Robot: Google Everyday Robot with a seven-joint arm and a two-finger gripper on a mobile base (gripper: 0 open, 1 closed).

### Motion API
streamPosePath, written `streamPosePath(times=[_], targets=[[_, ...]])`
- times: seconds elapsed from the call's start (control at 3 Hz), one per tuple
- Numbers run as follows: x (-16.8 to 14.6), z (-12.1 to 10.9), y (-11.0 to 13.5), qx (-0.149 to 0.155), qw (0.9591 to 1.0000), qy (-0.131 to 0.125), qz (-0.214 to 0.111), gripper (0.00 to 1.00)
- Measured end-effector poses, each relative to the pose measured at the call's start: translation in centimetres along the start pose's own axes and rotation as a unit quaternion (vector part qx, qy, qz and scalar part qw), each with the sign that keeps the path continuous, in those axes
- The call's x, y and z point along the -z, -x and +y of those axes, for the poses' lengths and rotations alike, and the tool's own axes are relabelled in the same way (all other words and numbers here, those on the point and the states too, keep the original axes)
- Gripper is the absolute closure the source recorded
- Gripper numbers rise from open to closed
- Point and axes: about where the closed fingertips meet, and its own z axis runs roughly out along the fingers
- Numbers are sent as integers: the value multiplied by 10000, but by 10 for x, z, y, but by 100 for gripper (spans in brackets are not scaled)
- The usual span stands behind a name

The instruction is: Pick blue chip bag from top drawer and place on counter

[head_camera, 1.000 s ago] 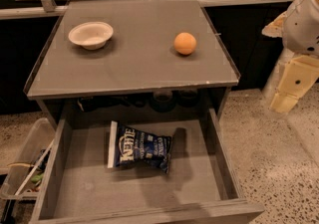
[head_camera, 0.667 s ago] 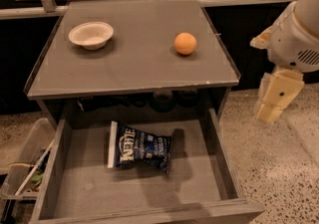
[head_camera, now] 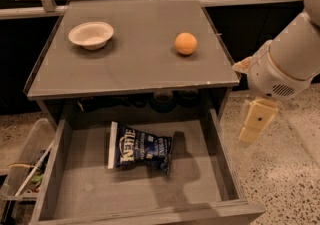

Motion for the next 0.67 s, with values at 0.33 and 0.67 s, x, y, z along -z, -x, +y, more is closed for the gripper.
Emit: streamPosePath(times=[0.33, 0.67], targets=[[-3, 2, 0, 5, 10000, 15, 10, 0], [-14, 5, 6, -1, 9997, 203, -116, 0]])
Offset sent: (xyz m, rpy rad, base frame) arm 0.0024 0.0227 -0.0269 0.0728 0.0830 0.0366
